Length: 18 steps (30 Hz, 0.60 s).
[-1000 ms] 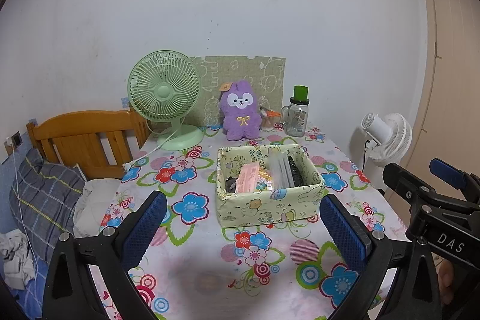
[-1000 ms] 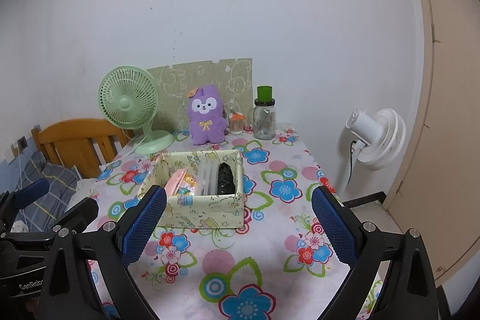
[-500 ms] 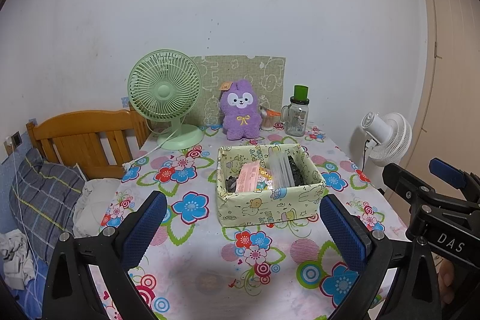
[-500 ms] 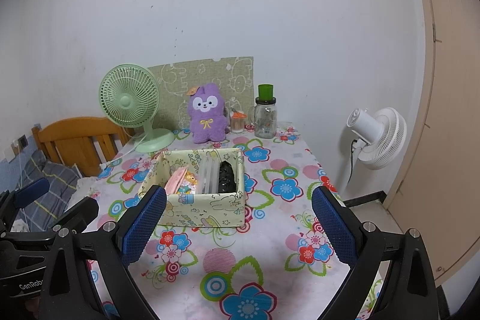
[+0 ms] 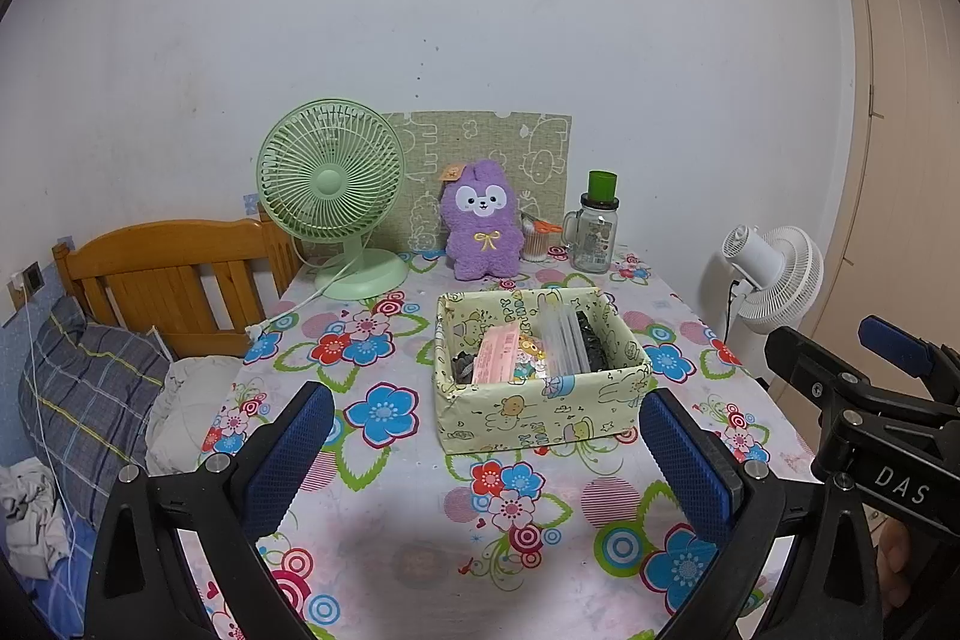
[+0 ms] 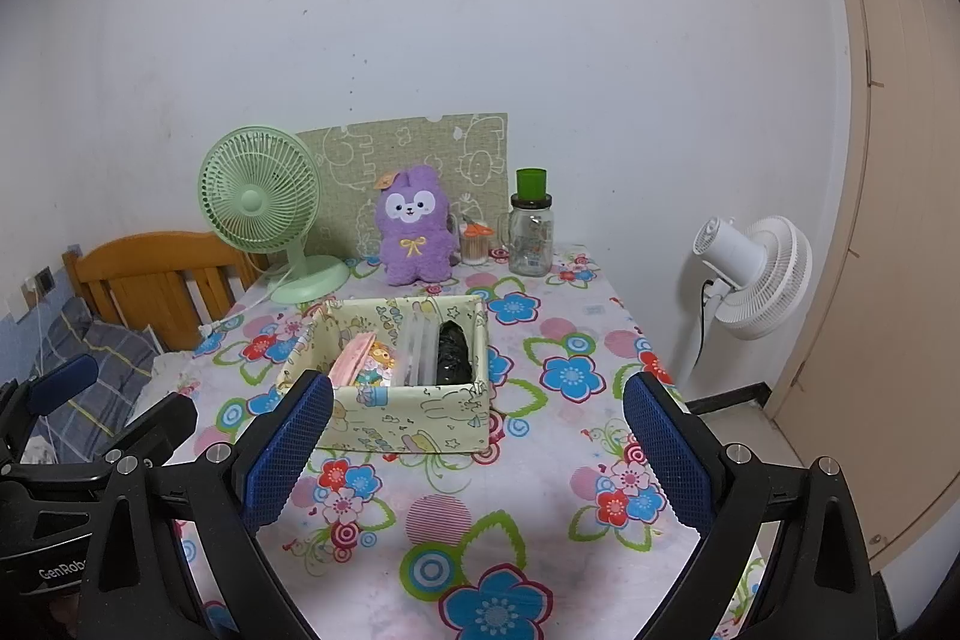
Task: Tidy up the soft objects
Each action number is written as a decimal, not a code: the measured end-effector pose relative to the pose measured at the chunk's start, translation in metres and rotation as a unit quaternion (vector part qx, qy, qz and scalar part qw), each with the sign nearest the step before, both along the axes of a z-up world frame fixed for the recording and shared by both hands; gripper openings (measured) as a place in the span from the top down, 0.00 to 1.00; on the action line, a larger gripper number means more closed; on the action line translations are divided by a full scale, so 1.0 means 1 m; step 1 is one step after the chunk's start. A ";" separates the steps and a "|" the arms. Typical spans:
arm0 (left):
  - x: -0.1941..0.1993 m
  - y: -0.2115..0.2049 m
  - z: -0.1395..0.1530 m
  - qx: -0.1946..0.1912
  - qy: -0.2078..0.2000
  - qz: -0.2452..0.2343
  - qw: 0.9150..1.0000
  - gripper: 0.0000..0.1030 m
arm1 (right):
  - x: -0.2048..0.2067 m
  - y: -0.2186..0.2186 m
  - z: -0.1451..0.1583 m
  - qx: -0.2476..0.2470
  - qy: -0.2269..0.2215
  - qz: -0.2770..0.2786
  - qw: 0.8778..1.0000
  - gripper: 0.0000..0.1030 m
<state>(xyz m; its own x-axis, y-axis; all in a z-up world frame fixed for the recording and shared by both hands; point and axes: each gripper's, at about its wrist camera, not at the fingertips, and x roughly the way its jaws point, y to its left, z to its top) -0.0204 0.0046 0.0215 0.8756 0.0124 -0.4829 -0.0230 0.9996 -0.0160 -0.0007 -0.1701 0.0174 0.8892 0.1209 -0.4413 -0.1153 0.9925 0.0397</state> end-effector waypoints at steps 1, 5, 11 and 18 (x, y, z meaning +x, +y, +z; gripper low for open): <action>0.000 0.000 0.000 0.000 0.001 0.000 1.000 0.00 | 0.000 0.000 0.000 0.000 0.000 0.000 1.000 0.04; 0.000 0.000 0.000 -0.001 0.000 0.000 1.000 0.00 | 0.000 0.000 -0.001 -0.001 0.000 0.000 1.000 0.04; -0.001 0.001 0.000 0.001 0.000 0.003 1.000 0.00 | 0.000 -0.001 -0.002 -0.001 0.002 0.000 1.000 0.04; -0.001 0.001 0.000 0.001 0.000 0.003 1.000 0.00 | -0.001 -0.001 -0.003 -0.002 0.001 0.000 1.000 0.04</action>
<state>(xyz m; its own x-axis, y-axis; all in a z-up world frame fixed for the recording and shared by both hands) -0.0215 0.0060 0.0217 0.8758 0.0189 -0.4822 -0.0289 0.9995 -0.0132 -0.0019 -0.1710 0.0144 0.8884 0.1192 -0.4433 -0.1151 0.9927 0.0361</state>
